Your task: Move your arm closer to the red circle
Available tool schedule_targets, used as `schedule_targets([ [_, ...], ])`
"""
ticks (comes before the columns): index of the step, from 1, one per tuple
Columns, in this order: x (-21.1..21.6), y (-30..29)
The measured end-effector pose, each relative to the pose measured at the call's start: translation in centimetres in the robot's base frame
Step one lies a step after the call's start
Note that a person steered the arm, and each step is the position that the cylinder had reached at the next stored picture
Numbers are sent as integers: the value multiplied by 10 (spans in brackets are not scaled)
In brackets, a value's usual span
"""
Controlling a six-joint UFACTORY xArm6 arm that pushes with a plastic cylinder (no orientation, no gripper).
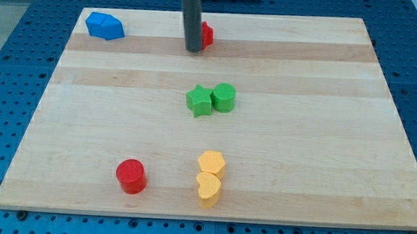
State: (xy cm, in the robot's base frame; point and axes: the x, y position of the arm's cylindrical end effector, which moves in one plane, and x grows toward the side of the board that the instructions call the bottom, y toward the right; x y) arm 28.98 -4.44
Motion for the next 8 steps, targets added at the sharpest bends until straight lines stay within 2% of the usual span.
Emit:
schedule_targets([
  [1,-9,12],
  [2,5,2],
  [5,97,-76],
  [7,190,-89],
  [8,224,-96],
])
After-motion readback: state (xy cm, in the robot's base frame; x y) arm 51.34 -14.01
